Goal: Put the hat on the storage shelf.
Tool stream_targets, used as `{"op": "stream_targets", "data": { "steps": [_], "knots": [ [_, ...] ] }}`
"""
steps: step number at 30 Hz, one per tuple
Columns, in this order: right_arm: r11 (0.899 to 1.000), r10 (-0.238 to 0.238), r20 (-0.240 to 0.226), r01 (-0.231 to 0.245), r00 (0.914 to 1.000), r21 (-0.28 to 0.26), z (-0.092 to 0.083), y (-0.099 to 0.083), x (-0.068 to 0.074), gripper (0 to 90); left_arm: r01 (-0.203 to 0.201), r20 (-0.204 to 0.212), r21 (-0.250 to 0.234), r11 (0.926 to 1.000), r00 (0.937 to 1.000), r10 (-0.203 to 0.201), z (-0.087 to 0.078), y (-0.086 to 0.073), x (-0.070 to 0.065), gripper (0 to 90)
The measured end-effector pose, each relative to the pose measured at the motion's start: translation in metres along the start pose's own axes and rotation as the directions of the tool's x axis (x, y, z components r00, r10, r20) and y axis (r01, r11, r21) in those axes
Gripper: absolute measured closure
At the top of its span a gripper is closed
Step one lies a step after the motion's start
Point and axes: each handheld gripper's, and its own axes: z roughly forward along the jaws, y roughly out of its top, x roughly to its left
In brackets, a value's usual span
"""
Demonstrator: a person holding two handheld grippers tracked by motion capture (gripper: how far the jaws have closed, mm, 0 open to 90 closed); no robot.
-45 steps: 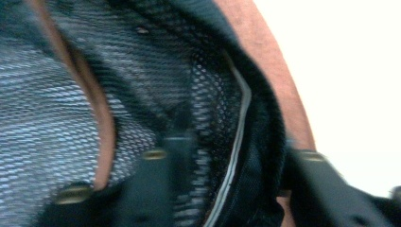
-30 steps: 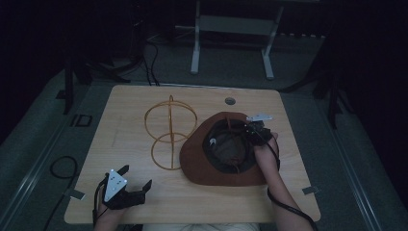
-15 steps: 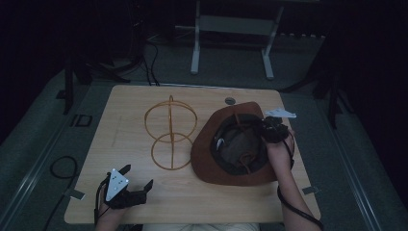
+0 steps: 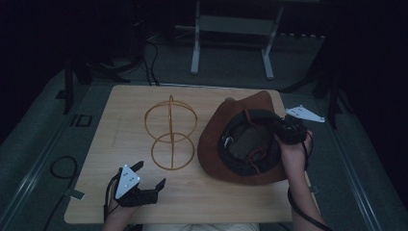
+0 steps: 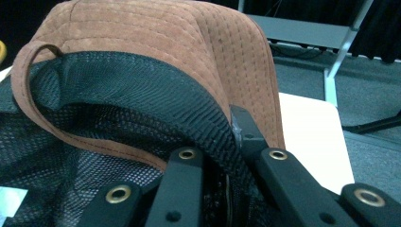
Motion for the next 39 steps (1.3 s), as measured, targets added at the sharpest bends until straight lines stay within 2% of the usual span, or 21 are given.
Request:
{"op": "stream_targets", "data": {
  "steps": [5, 8, 13, 18, 21, 22, 24, 30, 34, 38, 39],
  "knots": [
    [0.999, 0.010, 0.003, -0.009, 0.9999, -0.033, -0.012, 0.006, -0.001, 83.9, -0.048, 0.033, -0.054, 0.9974, 0.9982, 0.050, 0.003, 0.038, -0.015, 6.0],
    [0.999, 0.004, 0.006, -0.004, 1.0000, -0.046, -0.019, 0.011, 0.000, 83.9, -0.062, 0.046, -0.080, 0.9949, 0.9968, 0.066, 0.007, 0.060, -0.019, 6.0],
    [0.999, 0.001, 0.005, -0.001, 1.0000, -0.055, -0.024, 0.014, 0.000, 83.9, -0.078, 0.057, -0.103, 0.9916, 0.9948, 0.084, 0.016, 0.088, -0.025, 6.0],
    [0.998, 0.008, 0.003, -0.008, 1.0000, -0.067, -0.027, 0.014, 0.001, 83.8, -0.120, 0.077, -0.116, 0.9860, 0.9887, 0.129, 0.034, 0.115, -0.037, 6.0],
    [0.998, 0.008, 0.002, -0.008, 1.0000, -0.068, -0.027, 0.013, 0.002, 83.8, -0.130, 0.082, -0.116, 0.9848, 0.9869, 0.139, 0.038, 0.120, -0.039, 6.0],
    [0.998, 0.007, 0.003, -0.007, 1.0000, -0.067, -0.027, 0.013, 0.002, 83.8, -0.137, 0.100, -0.119, 0.9835, 0.9838, 0.149, 0.049, 0.132, -0.045, 6.0],
    [0.998, 0.008, -0.003, -0.008, 1.0000, -0.065, -0.027, 0.012, 0.004, 83.8, -0.147, 0.112, -0.117, 0.9822, 0.9808, 0.160, 0.058, 0.140, -0.051, 6.0],
    [0.997, 0.013, -0.011, -0.014, 0.9999, -0.070, -0.028, 0.012, 0.004, 83.8, -0.178, 0.150, -0.120, 0.9768, 0.9693, 0.195, 0.085, 0.158, -0.070, 6.5],
    [0.997, 0.016, -0.008, -0.017, 0.9998, -0.071, -0.030, 0.012, 0.002, 83.8, -0.184, 0.174, -0.113, 0.9764, 0.9638, 0.202, 0.104, 0.169, -0.082, 6.5],
    [0.997, 0.015, -0.010, -0.015, 0.9998, -0.072, -0.033, 0.012, 0.000, 83.7, -0.206, 0.146, -0.101, 0.9734, 0.9647, 0.219, 0.121, 0.179, -0.092, 8.1],
    [0.997, 0.015, -0.012, -0.016, 0.9998, -0.072, -0.033, 0.012, 0.000, 83.7, -0.218, 0.134, -0.100, 0.9707, 0.9638, 0.231, 0.127, 0.182, -0.094, 8.1]
  ]
}}
